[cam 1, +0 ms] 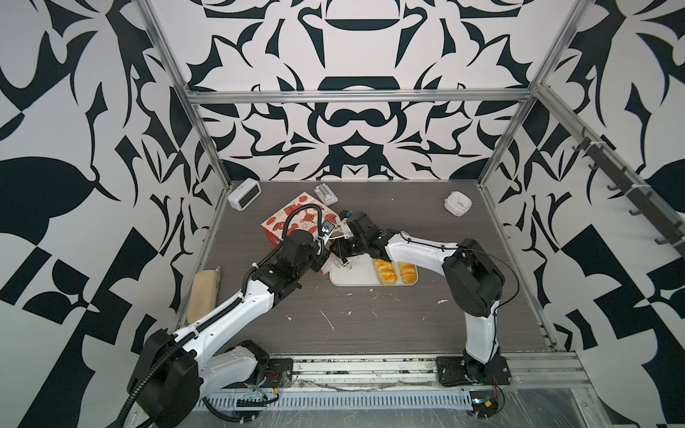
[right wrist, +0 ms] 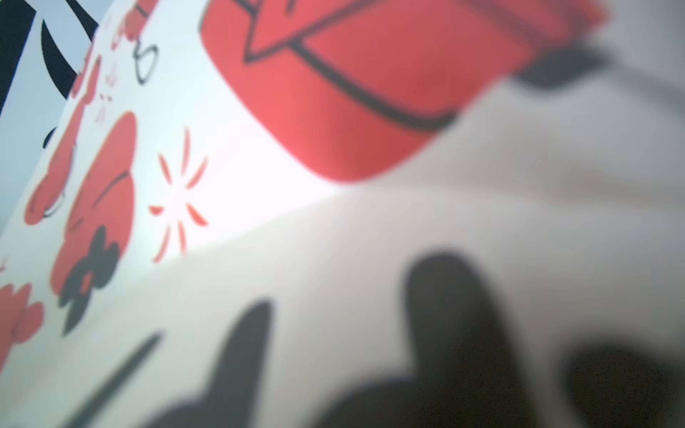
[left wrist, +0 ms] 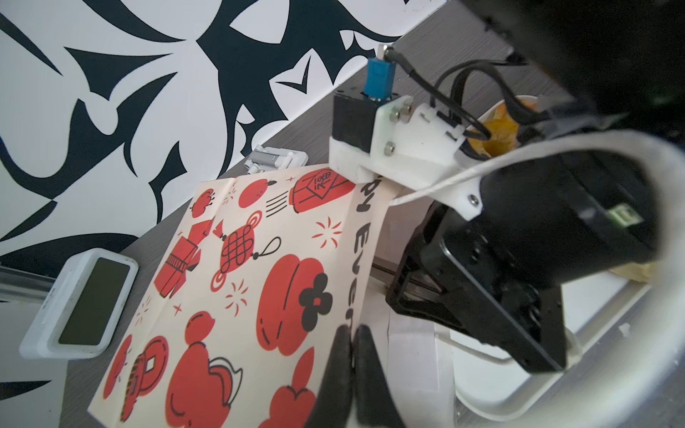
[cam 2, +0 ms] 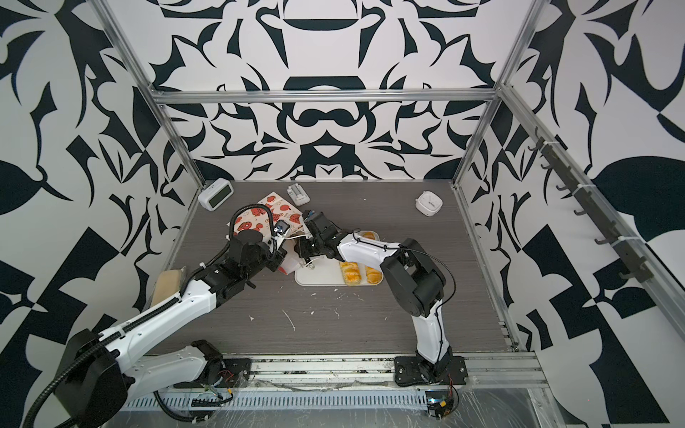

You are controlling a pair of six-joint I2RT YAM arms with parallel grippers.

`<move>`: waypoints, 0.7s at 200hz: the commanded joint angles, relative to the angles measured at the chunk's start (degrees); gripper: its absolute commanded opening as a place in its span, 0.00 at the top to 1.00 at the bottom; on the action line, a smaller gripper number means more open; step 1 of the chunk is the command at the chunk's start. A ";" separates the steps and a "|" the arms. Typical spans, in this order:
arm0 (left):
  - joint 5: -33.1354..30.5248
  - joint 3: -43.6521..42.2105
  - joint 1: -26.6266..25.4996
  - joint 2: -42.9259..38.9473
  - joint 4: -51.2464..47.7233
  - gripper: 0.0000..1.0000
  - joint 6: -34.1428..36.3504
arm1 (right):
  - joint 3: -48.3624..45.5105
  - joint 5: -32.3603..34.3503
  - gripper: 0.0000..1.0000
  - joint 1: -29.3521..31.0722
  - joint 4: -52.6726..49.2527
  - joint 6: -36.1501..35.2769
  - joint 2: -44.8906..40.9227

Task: Take the fake bread out of the paper bag

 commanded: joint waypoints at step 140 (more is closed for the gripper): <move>0.50 -1.72 -0.05 -4.96 4.56 1.00 0.82 | -1.99 4.95 1.00 -3.46 7.61 -6.06 -2.08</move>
